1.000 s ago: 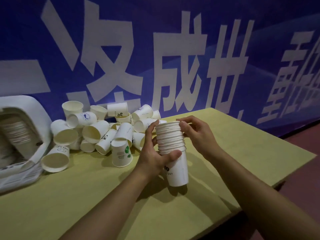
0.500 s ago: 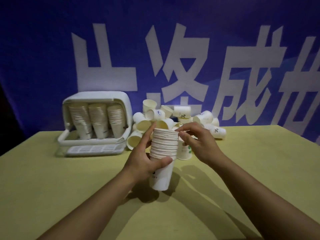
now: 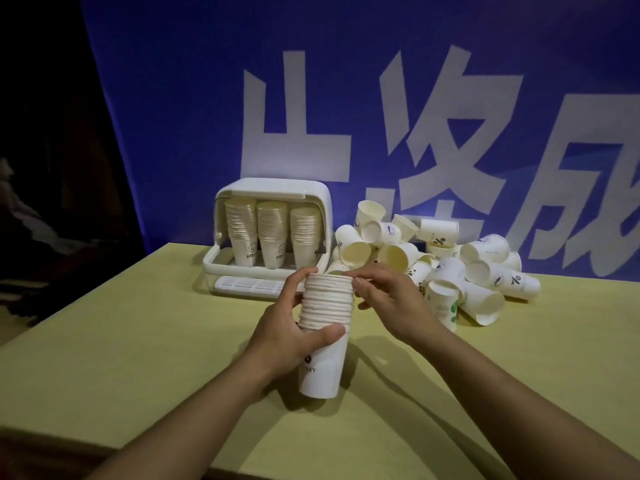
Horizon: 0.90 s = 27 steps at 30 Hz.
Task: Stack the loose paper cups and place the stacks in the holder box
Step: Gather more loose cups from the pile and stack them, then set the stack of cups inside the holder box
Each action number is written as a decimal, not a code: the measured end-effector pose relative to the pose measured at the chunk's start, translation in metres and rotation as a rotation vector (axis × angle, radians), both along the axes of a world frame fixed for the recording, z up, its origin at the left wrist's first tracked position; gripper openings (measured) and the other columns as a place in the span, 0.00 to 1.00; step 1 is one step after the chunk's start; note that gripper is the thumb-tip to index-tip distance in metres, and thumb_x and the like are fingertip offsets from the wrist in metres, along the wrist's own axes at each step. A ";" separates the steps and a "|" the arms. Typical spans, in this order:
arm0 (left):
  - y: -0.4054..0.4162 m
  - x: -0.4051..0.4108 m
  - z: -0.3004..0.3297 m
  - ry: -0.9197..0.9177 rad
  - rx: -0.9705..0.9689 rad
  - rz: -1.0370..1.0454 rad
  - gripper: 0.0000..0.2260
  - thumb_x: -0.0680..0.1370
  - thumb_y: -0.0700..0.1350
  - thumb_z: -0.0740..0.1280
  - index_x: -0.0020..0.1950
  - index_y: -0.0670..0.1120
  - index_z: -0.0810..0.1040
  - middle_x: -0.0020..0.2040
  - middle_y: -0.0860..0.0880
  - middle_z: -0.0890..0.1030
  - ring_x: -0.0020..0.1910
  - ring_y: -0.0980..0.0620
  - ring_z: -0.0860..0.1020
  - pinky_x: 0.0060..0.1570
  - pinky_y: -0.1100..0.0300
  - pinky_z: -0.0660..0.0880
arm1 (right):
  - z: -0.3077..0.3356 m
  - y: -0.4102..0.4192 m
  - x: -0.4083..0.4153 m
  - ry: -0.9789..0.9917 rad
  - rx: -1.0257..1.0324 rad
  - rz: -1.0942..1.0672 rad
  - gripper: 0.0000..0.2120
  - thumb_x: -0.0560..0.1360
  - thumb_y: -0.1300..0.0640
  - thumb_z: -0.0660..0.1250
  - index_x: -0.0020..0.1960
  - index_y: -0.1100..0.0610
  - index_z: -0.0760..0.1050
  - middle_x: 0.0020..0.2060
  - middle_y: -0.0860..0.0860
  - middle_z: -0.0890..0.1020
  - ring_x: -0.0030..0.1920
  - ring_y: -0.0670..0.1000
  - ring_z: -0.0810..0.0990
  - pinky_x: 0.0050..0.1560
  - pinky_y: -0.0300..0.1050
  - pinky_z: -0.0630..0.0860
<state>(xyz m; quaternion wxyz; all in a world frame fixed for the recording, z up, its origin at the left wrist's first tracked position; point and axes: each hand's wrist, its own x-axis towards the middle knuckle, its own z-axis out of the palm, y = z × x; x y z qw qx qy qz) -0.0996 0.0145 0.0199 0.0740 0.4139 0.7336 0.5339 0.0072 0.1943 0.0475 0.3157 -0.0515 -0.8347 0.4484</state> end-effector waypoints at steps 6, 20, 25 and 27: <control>-0.014 -0.029 0.011 0.016 0.096 0.144 0.39 0.71 0.52 0.79 0.66 0.78 0.56 0.63 0.60 0.74 0.57 0.65 0.75 0.50 0.60 0.77 | -0.004 -0.029 -0.038 0.029 -0.251 0.011 0.15 0.81 0.56 0.65 0.67 0.48 0.75 0.55 0.49 0.80 0.45 0.46 0.83 0.42 0.44 0.83; -0.020 -0.159 0.065 0.193 0.134 0.607 0.38 0.72 0.52 0.78 0.69 0.65 0.54 0.68 0.52 0.73 0.59 0.46 0.79 0.56 0.44 0.79 | -0.079 -0.045 -0.112 -0.095 -0.651 0.101 0.06 0.81 0.65 0.62 0.51 0.61 0.78 0.31 0.52 0.75 0.28 0.51 0.69 0.30 0.46 0.66; 0.005 -0.187 0.054 0.208 0.057 0.637 0.36 0.72 0.51 0.78 0.69 0.61 0.56 0.69 0.52 0.72 0.60 0.45 0.77 0.57 0.45 0.77 | -0.081 -0.044 -0.115 -0.122 -0.623 0.140 0.06 0.81 0.65 0.62 0.52 0.61 0.78 0.30 0.50 0.74 0.30 0.51 0.69 0.32 0.46 0.66; 0.014 -0.195 0.047 0.209 0.018 0.645 0.35 0.72 0.51 0.77 0.69 0.59 0.57 0.69 0.52 0.72 0.59 0.44 0.76 0.57 0.45 0.77 | -0.082 -0.043 -0.116 -0.129 -0.609 0.158 0.06 0.81 0.65 0.62 0.51 0.60 0.78 0.30 0.49 0.74 0.30 0.51 0.69 0.32 0.47 0.66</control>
